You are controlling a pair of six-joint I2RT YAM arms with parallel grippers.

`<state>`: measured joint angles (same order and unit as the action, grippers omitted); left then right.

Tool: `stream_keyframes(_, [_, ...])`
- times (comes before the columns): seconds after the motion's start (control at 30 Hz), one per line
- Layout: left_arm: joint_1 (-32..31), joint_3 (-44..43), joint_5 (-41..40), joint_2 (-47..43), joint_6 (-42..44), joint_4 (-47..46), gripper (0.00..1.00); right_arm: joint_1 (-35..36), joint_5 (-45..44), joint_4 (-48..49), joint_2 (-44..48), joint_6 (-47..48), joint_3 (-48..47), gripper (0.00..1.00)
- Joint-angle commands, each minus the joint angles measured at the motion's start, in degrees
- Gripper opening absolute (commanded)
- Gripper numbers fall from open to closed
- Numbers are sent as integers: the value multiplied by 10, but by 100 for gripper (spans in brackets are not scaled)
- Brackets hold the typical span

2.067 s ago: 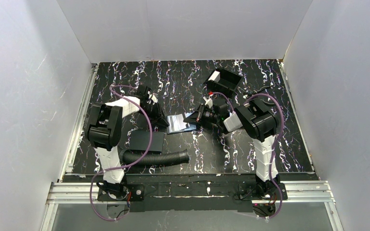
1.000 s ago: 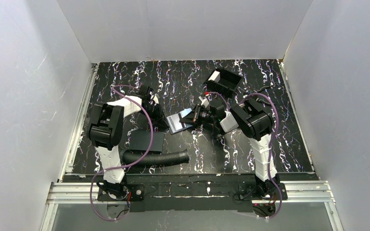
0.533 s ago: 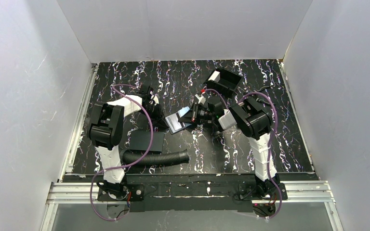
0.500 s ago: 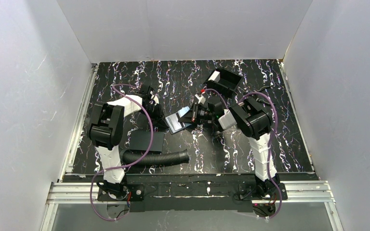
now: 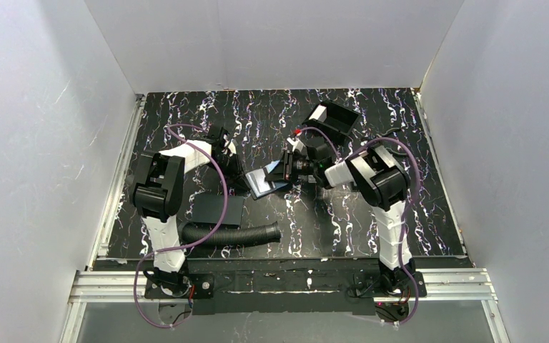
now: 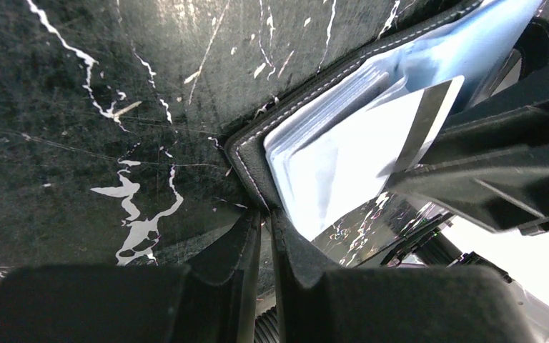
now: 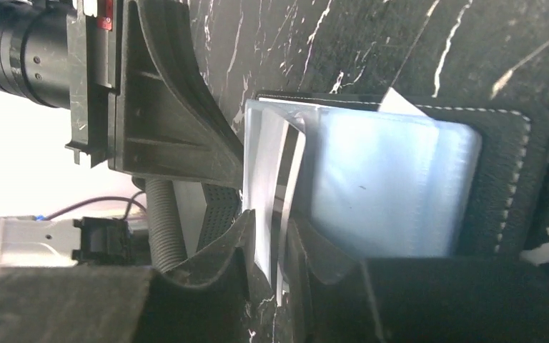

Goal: Put the credit cards into the card holder
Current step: Insert the credit card into the card holder.

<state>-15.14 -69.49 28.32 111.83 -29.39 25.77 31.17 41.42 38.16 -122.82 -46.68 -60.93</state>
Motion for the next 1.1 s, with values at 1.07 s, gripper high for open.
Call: stream_keyframes(1.07, [-2,-27,-34,38,17,2,9,20,-27,-250,-6,209,-137,13])
